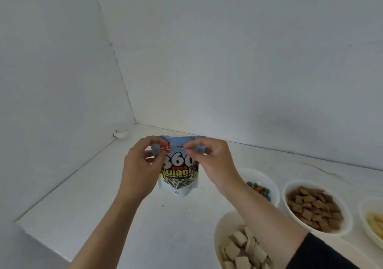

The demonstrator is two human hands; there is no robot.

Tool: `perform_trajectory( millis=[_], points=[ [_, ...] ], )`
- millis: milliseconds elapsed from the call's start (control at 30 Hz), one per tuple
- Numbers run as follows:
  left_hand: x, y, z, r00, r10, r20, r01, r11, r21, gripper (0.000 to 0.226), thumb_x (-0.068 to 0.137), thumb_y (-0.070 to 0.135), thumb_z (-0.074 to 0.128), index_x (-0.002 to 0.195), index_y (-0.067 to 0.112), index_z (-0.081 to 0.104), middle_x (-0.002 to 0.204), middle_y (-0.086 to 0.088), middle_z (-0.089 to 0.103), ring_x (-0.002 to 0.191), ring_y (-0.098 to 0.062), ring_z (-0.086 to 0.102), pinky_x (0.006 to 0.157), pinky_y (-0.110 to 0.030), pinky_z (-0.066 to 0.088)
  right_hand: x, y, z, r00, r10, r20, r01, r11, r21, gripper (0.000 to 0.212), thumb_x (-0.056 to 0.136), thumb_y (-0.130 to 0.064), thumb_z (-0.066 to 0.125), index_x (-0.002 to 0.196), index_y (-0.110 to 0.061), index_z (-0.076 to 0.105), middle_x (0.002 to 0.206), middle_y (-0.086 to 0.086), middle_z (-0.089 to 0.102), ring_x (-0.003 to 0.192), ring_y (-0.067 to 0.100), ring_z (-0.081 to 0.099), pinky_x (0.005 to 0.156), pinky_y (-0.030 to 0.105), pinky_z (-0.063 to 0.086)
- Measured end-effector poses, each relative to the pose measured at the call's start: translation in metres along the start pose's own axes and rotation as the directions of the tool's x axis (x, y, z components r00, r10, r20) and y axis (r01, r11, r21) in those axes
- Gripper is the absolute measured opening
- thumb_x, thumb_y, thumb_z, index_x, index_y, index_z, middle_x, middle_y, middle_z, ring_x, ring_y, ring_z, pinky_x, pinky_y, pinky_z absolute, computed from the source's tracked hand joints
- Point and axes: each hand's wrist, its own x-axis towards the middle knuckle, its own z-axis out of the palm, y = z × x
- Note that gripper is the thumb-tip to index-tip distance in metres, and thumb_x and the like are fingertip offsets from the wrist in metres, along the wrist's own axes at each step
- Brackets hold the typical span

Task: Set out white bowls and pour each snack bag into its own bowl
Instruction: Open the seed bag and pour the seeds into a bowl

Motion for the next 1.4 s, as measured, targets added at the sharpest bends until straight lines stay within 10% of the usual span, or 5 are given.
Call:
perform_trajectory(
  millis=[467,700,1000,1233,1400],
  points=[
    [-0.067,-0.101,-0.027,0.991,-0.128,0.021,0.129,0.992,-0.018,0.025,0.096,0.007,0.065,0.109,0.026,0.055,0.098,0.005,0.07,0.085,-0.01,0.076,0.063,-0.022,0.06,-0.043,0.076,0.058,0.993,0.082,0.089,-0.062,0.976,-0.207,0.031,0.079,0.008,0.074,0.078,-0.023,0.075,0.087,-0.007,0.073,0.092,0.012,0.07,0.077,0.032,0.061],
    [-0.063,-0.109,-0.034,1.0,0.007,0.003,-0.007,0.999,0.038,0.019,0.093,0.012,0.071,0.11,0.019,0.066,0.104,0.012,0.071,0.096,-0.001,0.07,0.072,-0.013,0.056,-0.035,0.058,0.067,0.979,-0.127,0.158,0.178,0.913,-0.367,0.037,0.074,0.013,0.071,0.1,-0.013,0.078,0.097,0.0,0.073,0.093,0.009,0.066,0.077,0.01,0.051],
    [-0.057,-0.12,-0.047,0.934,0.354,-0.052,-0.329,0.907,0.264,0.018,0.083,0.004,0.081,0.101,0.01,0.081,0.099,-0.003,0.075,0.09,-0.018,0.07,0.076,-0.037,0.059,-0.029,0.056,0.084,0.919,-0.268,0.291,0.395,0.653,-0.646,0.013,0.081,-0.013,0.08,0.09,-0.023,0.079,0.088,-0.009,0.07,0.094,0.016,0.058,0.082,0.035,0.036],
    [-0.029,-0.101,-0.056,0.949,0.192,0.25,-0.247,0.946,0.209,0.009,0.095,0.026,0.069,0.096,0.02,0.076,0.088,0.021,0.071,0.088,-0.001,0.067,0.078,-0.011,0.05,-0.023,0.056,0.085,0.922,-0.199,0.332,0.375,0.672,-0.638,0.007,0.087,-0.013,0.076,0.092,-0.017,0.076,0.09,-0.005,0.066,0.089,0.017,0.06,0.079,0.037,0.052],
    [0.014,-0.081,-0.061,0.783,-0.119,0.61,-0.001,0.981,0.192,0.015,0.097,0.023,0.066,0.092,0.015,0.078,0.089,0.002,0.079,0.089,-0.016,0.074,0.087,-0.044,0.06,-0.021,0.052,0.082,0.921,-0.177,0.347,0.375,0.641,-0.669,0.008,0.085,-0.025,0.078,0.089,-0.018,0.077,0.088,-0.006,0.067,0.089,0.015,0.054,0.08,0.037,0.044]
  ],
)
